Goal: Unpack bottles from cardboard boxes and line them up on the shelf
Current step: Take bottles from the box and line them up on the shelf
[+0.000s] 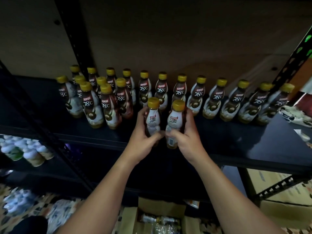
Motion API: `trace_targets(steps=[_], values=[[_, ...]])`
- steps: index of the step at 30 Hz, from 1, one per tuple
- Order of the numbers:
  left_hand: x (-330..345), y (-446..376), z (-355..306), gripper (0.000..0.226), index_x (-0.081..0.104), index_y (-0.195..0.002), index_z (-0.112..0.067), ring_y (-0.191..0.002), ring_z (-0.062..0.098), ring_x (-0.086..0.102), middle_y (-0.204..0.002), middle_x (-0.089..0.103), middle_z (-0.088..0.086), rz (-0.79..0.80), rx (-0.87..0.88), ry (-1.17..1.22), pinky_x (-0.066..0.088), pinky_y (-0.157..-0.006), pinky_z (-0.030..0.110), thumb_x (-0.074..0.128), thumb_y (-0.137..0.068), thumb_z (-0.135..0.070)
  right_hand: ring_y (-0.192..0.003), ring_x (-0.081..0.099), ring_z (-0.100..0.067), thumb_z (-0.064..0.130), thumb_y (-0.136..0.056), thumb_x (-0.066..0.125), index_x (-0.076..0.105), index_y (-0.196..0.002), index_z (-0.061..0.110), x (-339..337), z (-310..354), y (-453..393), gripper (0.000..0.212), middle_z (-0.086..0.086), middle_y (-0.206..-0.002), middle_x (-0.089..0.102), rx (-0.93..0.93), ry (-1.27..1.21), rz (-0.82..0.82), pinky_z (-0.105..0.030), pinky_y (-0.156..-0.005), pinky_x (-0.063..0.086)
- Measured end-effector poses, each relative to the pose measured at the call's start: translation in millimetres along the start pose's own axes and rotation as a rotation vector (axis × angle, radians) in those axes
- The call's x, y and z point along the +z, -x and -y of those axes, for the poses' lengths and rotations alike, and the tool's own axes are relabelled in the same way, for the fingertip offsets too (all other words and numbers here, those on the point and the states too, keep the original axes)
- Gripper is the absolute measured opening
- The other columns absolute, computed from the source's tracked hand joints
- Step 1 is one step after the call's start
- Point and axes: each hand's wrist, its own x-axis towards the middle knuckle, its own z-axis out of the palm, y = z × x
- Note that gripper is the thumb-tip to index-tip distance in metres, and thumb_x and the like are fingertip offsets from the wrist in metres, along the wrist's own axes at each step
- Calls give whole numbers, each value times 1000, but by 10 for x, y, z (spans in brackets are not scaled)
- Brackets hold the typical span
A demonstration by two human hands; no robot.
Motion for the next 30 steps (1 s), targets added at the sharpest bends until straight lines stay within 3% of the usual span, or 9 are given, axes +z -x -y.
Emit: trace_targets(steps=[2, 6, 13, 16, 19, 23, 28, 30], values=[[-76, 28, 72, 84, 34, -154, -22, -125, 9, 61, -134, 64, -5, 26, 16, -41, 49, -104, 24, 75, -84, 0, -117, 56, 11, -11, -82, 67, 33, -144, 35, -57, -131, 65, 84, 20, -128, 57, 8, 116, 24, -9, -93, 45], [-164, 45, 146, 71, 52, -145, -15, -127, 11, 62, -130, 69, -7, -1, 16, -75, 47, -111, 37, 78, -83, 6, -120, 61, -3, -4, -76, 80, 51, -134, 37, -131, -302, 107, 76, 17, -125, 66, 22, 169, -4, -35, -106, 50], [-153, 61, 212, 79, 57, -137, -31, -123, 13, 63, -131, 66, -3, -128, 4, -99, 52, -106, 45, 96, -69, -27, -116, 58, 9, 24, -65, 96, 51, -138, 33, -93, -282, 132, 86, 22, -126, 63, 21, 235, -99, -10, -93, 46], [-162, 90, 225, 79, 52, -143, -27, -127, 11, 60, -135, 65, -5, -86, -3, -90, 49, -109, 45, 92, -76, -21, -117, 55, 13, 20, -74, 90, 47, -140, 37, -97, -308, 152, 81, 28, -125, 60, 12, 247, -56, -3, -91, 41], [-208, 111, 232, 75, 51, -145, -22, -127, 11, 61, -134, 66, -8, -55, 6, -88, 49, -110, 43, 87, -80, -12, -118, 58, 10, 13, -80, 84, 48, -135, 40, -114, -351, 160, 71, 33, -121, 62, -4, 261, -37, -8, -95, 44], [-208, 116, 212, 72, 56, -137, -29, -119, 5, 65, -125, 70, -14, -107, 8, -104, 52, -105, 33, 91, -75, -14, -114, 60, 7, 18, -75, 89, 52, -137, 28, -97, -364, 154, 73, 20, -123, 65, -11, 275, -88, -9, -93, 47], [-201, 135, 233, 71, 56, -136, -33, -118, 4, 64, -124, 70, -14, -185, 55, -113, 52, -101, 24, 91, -75, -20, -118, 59, -3, 32, -64, 95, 50, -131, 34, -11, -388, 122, 81, 15, -127, 62, 8, 322, -137, -34, -101, 51], [-214, 126, 240, 71, 56, -137, -30, -119, 3, 64, -124, 70, -13, -209, 59, -114, 52, -100, 23, 91, -75, -22, -119, 57, -4, 33, -61, 96, 50, -130, 35, 31, -382, 93, 83, 15, -127, 60, 9, 330, -141, -35, -101, 51]])
